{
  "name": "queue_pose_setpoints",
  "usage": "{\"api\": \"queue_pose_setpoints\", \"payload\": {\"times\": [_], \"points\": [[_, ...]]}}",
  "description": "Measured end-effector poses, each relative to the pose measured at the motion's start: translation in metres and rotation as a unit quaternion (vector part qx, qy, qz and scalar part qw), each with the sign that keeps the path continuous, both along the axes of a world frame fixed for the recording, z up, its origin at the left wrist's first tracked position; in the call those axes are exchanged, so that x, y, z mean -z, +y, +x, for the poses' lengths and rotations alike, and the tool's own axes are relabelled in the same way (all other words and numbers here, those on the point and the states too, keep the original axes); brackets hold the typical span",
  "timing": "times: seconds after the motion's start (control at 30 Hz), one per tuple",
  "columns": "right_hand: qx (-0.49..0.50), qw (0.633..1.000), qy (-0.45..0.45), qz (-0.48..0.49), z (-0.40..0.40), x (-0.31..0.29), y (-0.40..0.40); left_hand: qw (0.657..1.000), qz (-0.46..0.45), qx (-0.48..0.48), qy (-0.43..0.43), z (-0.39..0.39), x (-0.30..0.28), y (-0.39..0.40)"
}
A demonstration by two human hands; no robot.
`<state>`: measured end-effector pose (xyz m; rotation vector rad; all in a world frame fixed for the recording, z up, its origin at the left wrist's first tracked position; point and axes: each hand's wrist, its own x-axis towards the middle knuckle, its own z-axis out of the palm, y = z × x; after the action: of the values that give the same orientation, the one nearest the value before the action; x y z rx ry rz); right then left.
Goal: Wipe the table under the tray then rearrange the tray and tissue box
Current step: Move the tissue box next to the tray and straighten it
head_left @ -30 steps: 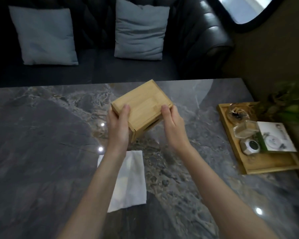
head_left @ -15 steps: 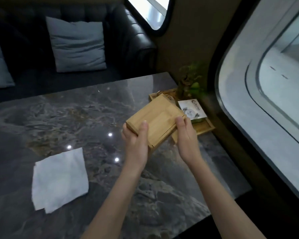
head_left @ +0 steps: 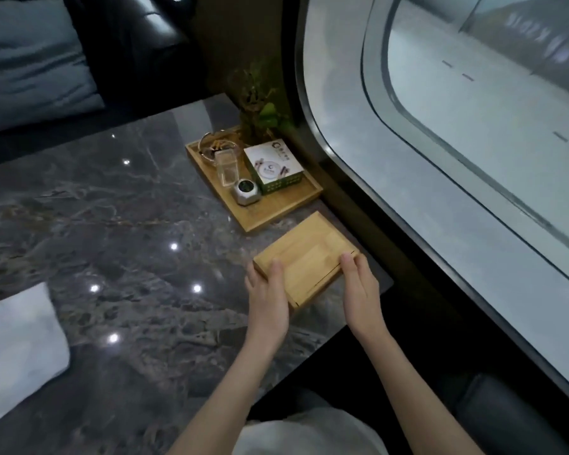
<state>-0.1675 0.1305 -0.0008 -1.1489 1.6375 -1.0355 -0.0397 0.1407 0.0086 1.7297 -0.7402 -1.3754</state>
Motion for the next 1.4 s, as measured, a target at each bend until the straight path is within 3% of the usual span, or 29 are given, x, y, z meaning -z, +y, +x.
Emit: {"api": "queue_pose_setpoints", "payload": {"times": [0.5, 0.7, 0.77, 0.87, 0.9, 0.97, 1.17, 1.4], "points": [[0.015, 0.996, -0.059, 0.061, -0.042, 0.053, 0.006, 0.999, 0.015, 0.011, -0.041, -0.050, 0.040, 0.018], [-0.002, 0.994, -0.092, 0.064, -0.054, 0.052, -0.007, 0.997, 0.003, 0.078, -0.031, -0.042, 0.042, 0.021], [0.019, 0.988, -0.134, 0.073, -0.059, 0.054, -0.011, 0.987, -0.045, 0.116, -0.099, -0.038, 0.041, 0.026], [0.032, 0.976, -0.184, 0.109, -0.061, 0.054, -0.013, 0.922, -0.145, 0.221, -0.284, -0.037, 0.044, 0.030], [0.030, 0.974, -0.194, 0.117, -0.060, 0.053, -0.012, 0.906, -0.158, 0.236, -0.315, -0.039, 0.045, 0.030], [0.026, 0.972, -0.202, 0.121, -0.056, 0.050, -0.012, 0.910, -0.151, 0.226, -0.312, -0.045, 0.043, 0.029], [0.011, 0.989, -0.123, 0.079, -0.048, 0.047, -0.021, 0.929, -0.129, 0.172, -0.302, -0.044, 0.037, 0.021], [-0.086, 0.995, 0.054, 0.013, -0.033, 0.034, -0.042, 0.985, 0.001, 0.096, -0.141, -0.015, 0.030, 0.005]]}}
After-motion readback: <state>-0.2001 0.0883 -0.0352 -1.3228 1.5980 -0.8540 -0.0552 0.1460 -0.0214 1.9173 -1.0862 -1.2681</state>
